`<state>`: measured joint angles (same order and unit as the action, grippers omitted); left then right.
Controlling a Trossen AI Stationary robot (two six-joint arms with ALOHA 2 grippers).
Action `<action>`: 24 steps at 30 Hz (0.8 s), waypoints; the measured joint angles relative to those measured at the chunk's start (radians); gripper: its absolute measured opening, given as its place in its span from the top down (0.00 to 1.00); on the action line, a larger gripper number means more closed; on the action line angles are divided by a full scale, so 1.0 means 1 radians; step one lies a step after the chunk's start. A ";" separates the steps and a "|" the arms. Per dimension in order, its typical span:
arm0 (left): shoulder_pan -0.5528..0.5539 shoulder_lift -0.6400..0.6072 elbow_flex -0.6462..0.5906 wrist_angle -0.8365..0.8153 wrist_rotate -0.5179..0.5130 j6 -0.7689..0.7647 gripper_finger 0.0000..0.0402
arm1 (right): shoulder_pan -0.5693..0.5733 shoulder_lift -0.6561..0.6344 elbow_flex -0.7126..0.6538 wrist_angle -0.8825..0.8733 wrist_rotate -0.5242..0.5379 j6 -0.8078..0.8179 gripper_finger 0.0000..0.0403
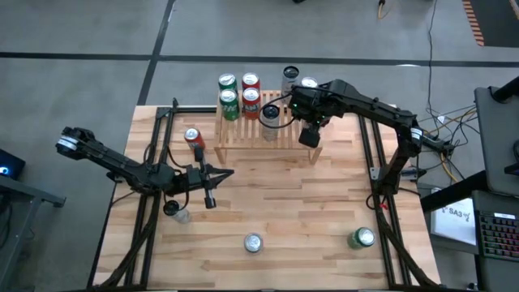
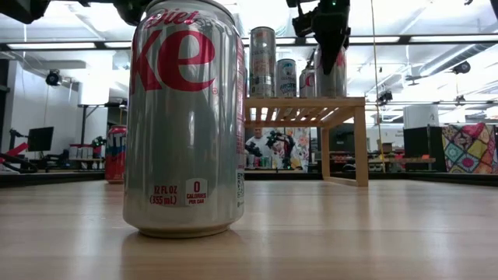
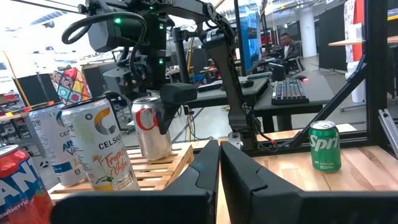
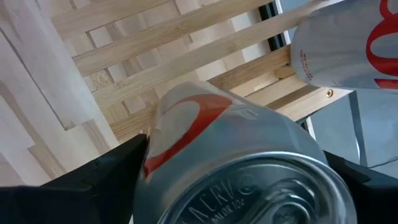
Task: Place canned beverage on shelf
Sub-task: Put the red silver soda can aligned with the other red silver soda can on the shelf
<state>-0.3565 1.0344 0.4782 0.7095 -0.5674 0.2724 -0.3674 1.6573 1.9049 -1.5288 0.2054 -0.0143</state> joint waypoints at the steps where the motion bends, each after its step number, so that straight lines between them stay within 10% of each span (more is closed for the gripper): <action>1: 0.000 0.000 0.000 0.000 0.000 0.000 1.00 | 0.000 0.000 0.000 0.000 0.000 0.000 0.17; 24: 0.000 0.000 0.000 -0.003 0.000 0.000 1.00 | -0.030 0.000 0.000 0.046 0.005 -0.041 0.17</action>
<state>-0.3565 1.0344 0.4782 0.7067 -0.5674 0.2726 -0.3969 1.6573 1.9049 -1.4826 0.2104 -0.0549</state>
